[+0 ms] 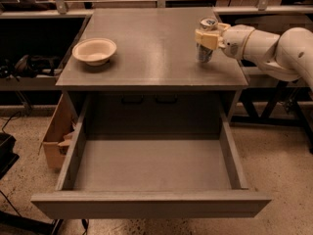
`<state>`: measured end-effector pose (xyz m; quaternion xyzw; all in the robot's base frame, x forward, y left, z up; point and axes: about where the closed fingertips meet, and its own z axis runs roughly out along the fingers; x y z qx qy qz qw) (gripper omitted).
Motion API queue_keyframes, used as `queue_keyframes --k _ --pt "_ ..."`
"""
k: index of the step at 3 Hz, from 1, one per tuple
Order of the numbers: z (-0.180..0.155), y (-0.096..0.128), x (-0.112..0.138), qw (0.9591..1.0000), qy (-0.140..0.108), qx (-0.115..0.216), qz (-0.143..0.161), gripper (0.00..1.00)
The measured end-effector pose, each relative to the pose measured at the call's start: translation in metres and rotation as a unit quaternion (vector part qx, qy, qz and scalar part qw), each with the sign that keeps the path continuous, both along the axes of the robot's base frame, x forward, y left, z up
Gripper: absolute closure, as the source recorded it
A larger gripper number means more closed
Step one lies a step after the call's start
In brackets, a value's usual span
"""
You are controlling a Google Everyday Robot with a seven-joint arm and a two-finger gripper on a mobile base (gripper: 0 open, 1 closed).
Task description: Place redbull can into top drawer
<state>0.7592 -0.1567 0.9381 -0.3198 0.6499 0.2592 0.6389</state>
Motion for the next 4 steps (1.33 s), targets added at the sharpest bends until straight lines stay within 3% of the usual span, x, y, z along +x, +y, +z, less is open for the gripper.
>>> queue_keyframes --k 1,2,3,4 --pt "0.037 0.019 -0.046 0.9992 -0.034 -0.002 0.022 1.00" --pt "0.053 0.073 -0.126 0.9954 -0.058 -0.011 0.076 1.00" --pt "0.037 0.117 -0.168 0.9903 -0.061 -0.001 0.125 1.00" --pt "0.011 0.167 -0.198 0.9773 -0.076 0.021 0.197 1.00"
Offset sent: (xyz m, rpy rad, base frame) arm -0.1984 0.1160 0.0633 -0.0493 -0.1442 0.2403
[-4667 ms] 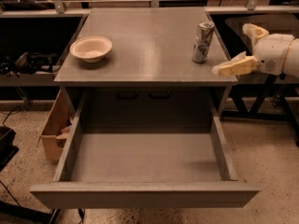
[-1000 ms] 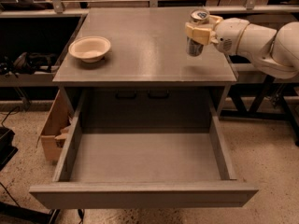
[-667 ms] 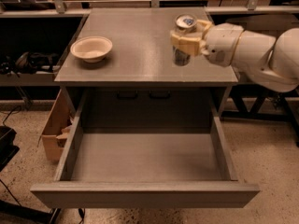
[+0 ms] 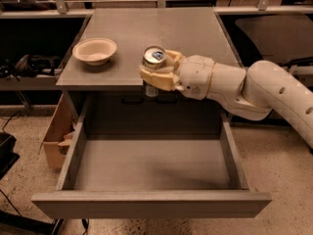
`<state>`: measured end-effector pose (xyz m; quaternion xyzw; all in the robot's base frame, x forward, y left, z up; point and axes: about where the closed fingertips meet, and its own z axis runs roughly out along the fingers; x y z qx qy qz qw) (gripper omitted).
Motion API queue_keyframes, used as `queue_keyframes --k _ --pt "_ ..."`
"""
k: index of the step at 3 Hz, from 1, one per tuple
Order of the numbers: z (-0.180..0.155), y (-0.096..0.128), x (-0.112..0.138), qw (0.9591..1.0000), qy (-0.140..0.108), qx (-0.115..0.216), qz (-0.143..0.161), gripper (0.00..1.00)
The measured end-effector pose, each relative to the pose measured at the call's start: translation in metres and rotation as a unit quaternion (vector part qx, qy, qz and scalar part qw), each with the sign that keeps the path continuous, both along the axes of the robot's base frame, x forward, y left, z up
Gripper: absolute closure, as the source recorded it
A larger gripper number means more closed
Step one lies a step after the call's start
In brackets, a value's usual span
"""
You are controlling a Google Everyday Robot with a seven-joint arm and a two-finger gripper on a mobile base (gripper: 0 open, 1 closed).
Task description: Place redbull can into top drawer
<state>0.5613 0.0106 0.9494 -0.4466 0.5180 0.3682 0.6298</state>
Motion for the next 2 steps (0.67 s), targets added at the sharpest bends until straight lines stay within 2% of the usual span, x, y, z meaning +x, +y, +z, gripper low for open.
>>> queue_keyframes --k 1,2 --pt "-0.035 0.035 -0.010 0.9982 0.008 0.002 0.060 1.00" --pt "-0.094 0.064 -0.002 0.9925 0.062 -0.011 0.105 1.00"
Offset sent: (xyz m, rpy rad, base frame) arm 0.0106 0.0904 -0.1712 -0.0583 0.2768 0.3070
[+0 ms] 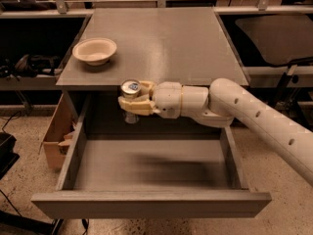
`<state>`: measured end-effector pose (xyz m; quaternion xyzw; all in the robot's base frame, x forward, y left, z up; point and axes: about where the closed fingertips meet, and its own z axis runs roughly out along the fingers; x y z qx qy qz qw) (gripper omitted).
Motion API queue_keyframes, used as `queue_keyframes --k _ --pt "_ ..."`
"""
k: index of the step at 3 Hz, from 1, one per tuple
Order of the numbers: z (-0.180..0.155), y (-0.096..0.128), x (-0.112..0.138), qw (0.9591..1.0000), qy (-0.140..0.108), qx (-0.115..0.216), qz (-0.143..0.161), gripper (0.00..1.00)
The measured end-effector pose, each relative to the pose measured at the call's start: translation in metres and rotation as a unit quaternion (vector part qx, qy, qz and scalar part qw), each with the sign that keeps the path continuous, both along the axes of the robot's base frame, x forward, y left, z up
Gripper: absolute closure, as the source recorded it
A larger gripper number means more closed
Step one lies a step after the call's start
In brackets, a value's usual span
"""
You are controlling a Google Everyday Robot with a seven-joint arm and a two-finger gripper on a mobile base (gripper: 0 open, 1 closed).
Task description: Place redbull can into top drawer
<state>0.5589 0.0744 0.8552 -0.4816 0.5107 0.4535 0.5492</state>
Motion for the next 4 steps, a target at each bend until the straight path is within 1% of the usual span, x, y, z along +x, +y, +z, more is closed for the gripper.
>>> queue_keyframes --k 1,2,3,4 --pt "-0.053 0.019 0.009 0.9978 0.044 -0.045 0.021 1.00" --pt "-0.053 0.019 0.009 0.9978 0.044 -0.045 0.021 1.00" --pt "-0.085 0.028 0.006 0.9961 0.075 -0.041 0.021 1.00" --pt "-0.118 0.039 -0.008 0.9955 0.081 -0.029 0.041 1.00"
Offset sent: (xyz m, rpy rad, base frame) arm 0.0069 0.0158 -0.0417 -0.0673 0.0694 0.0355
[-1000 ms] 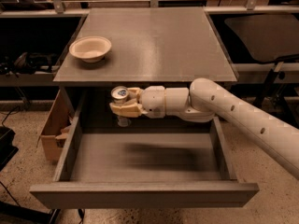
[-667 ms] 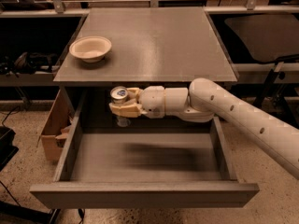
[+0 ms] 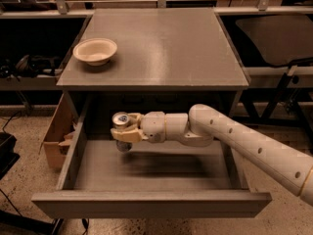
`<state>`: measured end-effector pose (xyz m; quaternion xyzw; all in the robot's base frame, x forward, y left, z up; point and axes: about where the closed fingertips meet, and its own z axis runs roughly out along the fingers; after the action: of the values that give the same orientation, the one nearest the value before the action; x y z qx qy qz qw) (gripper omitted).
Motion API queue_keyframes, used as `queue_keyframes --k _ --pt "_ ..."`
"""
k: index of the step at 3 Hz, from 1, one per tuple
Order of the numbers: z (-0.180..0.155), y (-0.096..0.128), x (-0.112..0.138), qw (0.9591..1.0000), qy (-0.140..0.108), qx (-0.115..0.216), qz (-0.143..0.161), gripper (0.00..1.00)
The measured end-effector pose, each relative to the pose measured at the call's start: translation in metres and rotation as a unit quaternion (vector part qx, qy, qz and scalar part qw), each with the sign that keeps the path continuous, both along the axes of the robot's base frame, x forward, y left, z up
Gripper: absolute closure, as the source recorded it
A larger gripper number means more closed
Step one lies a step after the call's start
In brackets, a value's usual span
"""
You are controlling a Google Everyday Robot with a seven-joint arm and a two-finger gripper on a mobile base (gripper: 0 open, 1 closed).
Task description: Place redbull can into top drawer
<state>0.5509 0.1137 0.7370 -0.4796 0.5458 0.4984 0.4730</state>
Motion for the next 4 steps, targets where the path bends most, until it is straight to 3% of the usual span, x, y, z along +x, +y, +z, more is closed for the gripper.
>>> queue_keyframes --k 2,4 --pt "-0.045 0.018 -0.015 0.9992 -0.026 0.000 0.031 1.00" --pt "-0.046 0.018 -0.015 0.9991 -0.028 0.000 0.032 0.51"
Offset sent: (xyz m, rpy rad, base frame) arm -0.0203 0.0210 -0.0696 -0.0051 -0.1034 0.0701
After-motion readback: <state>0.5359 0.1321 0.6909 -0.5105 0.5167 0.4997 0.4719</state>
